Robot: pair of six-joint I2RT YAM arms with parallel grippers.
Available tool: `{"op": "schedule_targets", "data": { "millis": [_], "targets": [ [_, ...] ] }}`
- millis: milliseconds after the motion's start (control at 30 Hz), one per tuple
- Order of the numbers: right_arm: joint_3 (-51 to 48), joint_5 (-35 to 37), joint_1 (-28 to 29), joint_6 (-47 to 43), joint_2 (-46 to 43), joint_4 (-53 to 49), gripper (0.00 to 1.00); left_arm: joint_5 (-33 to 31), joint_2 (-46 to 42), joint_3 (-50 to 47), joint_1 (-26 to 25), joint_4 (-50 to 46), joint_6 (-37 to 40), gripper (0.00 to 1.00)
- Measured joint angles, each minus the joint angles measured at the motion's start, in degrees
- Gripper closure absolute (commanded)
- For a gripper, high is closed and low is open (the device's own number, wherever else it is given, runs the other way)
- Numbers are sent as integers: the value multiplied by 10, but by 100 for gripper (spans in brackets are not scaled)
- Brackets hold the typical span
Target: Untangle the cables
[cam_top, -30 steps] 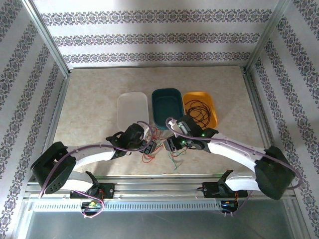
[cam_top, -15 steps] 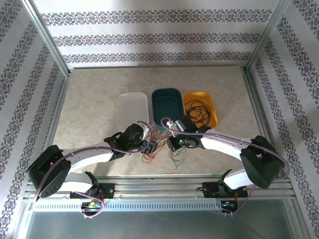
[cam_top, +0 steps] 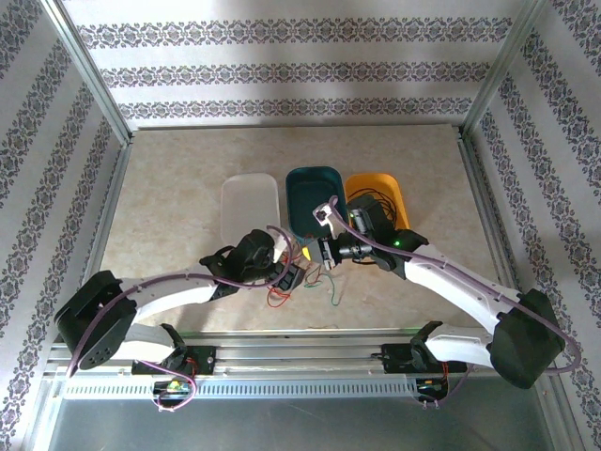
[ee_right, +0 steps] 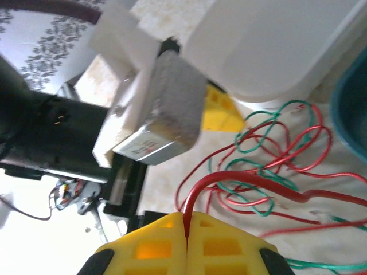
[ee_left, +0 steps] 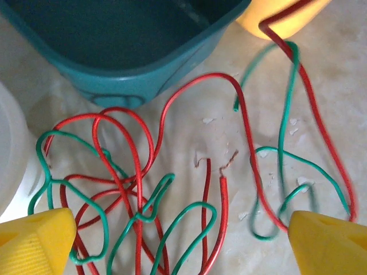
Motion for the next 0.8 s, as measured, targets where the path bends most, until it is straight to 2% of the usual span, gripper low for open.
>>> {"op": "schedule_targets", "data": {
  "millis": [233,567,800],
  "targets": [
    [12,-62,-8,28,-14,5,100,0,31,4,0,30,2,8],
    [45,-91,-71,78,-97,41,100,0,89,9,0,68,1,14],
    [46,-90,-76,105,-116,59,100,0,126,13,0,85,0,20]
  ]
}}
